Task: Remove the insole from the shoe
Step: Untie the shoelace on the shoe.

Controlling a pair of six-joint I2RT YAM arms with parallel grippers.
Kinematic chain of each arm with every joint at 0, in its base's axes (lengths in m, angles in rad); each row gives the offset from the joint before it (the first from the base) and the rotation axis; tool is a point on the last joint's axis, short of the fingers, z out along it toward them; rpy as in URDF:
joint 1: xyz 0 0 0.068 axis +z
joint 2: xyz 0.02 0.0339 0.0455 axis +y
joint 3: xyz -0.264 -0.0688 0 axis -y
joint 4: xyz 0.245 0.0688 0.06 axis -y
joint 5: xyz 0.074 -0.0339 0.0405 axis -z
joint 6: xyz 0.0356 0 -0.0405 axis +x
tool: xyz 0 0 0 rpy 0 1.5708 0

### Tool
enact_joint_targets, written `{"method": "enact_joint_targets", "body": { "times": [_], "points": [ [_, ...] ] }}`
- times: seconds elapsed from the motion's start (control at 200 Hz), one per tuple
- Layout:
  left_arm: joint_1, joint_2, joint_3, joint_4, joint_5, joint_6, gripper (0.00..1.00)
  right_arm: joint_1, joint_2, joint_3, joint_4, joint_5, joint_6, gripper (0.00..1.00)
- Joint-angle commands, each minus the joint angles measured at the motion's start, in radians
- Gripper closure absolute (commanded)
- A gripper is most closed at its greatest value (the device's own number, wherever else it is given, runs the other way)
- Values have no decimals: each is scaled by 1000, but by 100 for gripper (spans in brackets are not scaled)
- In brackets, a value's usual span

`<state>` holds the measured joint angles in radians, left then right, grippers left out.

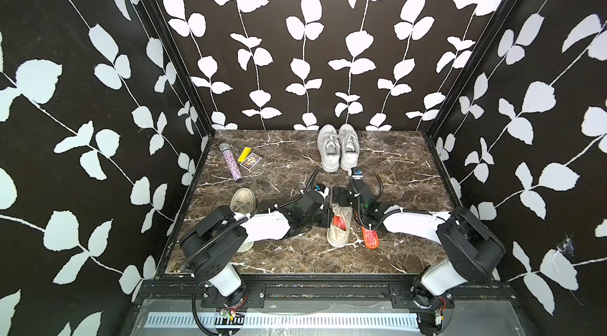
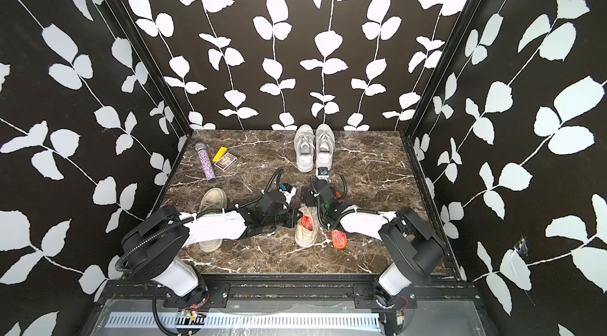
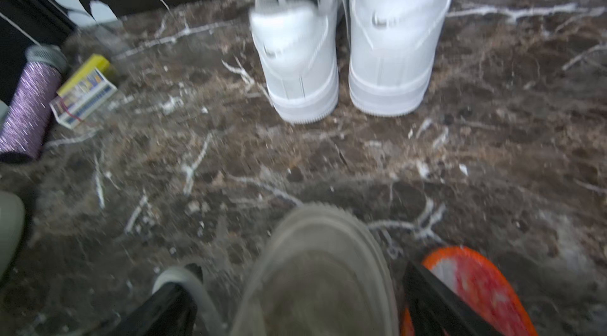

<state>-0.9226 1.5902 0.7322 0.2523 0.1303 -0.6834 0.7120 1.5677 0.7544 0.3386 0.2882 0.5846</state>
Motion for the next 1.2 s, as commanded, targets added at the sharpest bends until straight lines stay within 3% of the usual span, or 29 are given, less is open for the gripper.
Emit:
{"method": "enact_joint_targets", "body": {
  "times": [0.0,0.33,0.51,0.64,0.89,1.195],
  "points": [
    [-12,-64,-2,76,24,8,100,-33,25,77,8,4,23,5],
    [-13,-95,-26,70,2,7,100,-130,126,277,-163,-72,37,5],
    [-13,-110,-34,57,-31,5,100,-138,46,281,-309,-46,-12,6],
    [-13,-110,-34,51,-66,1,100,-132,-66,204,-367,-141,-34,10],
    [-12,-119,-24,34,-150,-5,100,-10,-208,89,-494,-208,-46,19],
    [-10,-120,-24,22,-196,-33,100,78,-191,49,-497,-281,25,37]
  ]
}}
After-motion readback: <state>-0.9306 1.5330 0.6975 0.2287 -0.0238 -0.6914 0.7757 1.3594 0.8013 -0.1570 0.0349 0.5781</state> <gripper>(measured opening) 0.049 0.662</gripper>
